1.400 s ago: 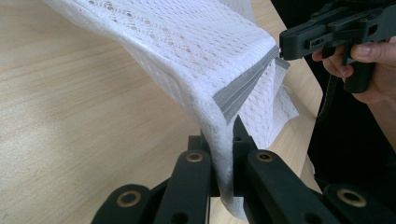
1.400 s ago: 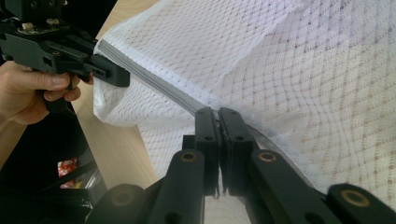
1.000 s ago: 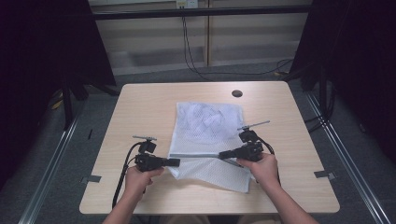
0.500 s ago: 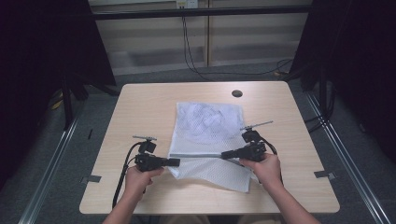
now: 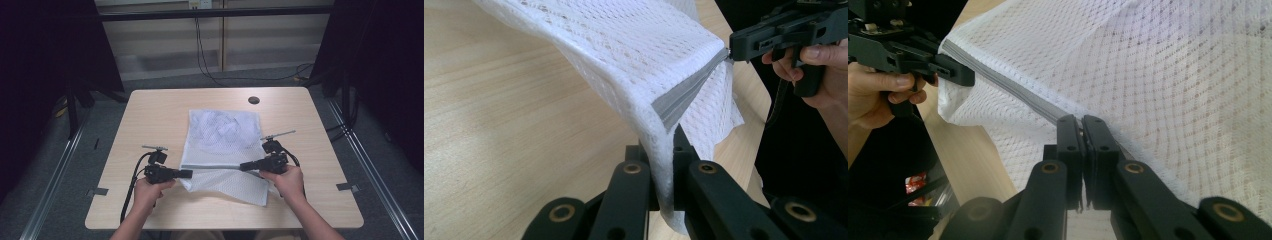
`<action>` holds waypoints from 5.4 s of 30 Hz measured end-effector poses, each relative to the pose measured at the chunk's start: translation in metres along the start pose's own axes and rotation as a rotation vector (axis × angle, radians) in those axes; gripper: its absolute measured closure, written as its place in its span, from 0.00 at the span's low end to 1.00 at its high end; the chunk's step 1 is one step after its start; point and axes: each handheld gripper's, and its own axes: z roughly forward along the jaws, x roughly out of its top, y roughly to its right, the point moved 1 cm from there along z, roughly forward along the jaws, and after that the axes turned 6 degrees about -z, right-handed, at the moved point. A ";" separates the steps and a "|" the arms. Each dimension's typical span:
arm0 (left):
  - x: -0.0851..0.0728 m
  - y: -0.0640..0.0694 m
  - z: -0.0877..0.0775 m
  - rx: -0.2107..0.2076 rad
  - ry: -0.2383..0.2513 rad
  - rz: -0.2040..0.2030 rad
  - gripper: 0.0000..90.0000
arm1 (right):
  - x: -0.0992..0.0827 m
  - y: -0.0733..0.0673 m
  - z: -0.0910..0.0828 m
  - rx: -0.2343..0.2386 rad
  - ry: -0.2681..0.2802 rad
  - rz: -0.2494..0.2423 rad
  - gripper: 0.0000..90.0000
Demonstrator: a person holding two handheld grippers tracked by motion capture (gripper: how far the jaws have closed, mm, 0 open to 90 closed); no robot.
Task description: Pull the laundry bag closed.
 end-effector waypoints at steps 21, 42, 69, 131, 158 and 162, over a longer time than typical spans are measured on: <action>0.000 -0.001 -0.001 0.007 0.003 -0.001 1.00 | -0.006 0.008 -0.011 -0.022 0.007 0.011 0.97; 0.000 -0.001 -0.001 0.008 0.006 0.004 1.00 | -0.011 0.013 -0.017 -0.021 0.010 0.015 0.97; 0.000 0.000 -0.002 0.003 0.007 -0.007 1.00 | -0.015 0.018 -0.023 -0.030 0.010 0.016 0.97; -0.001 0.005 0.001 0.023 0.000 0.054 0.98 | -0.042 0.037 -0.057 -0.117 0.037 0.002 0.97; -0.003 0.010 -0.022 0.292 0.124 0.341 0.07 | -0.056 0.042 -0.076 -0.369 0.107 -0.302 0.21; -0.004 0.006 -0.029 0.332 0.116 0.381 0.06 | -0.057 0.044 -0.080 -0.372 0.111 -0.319 0.17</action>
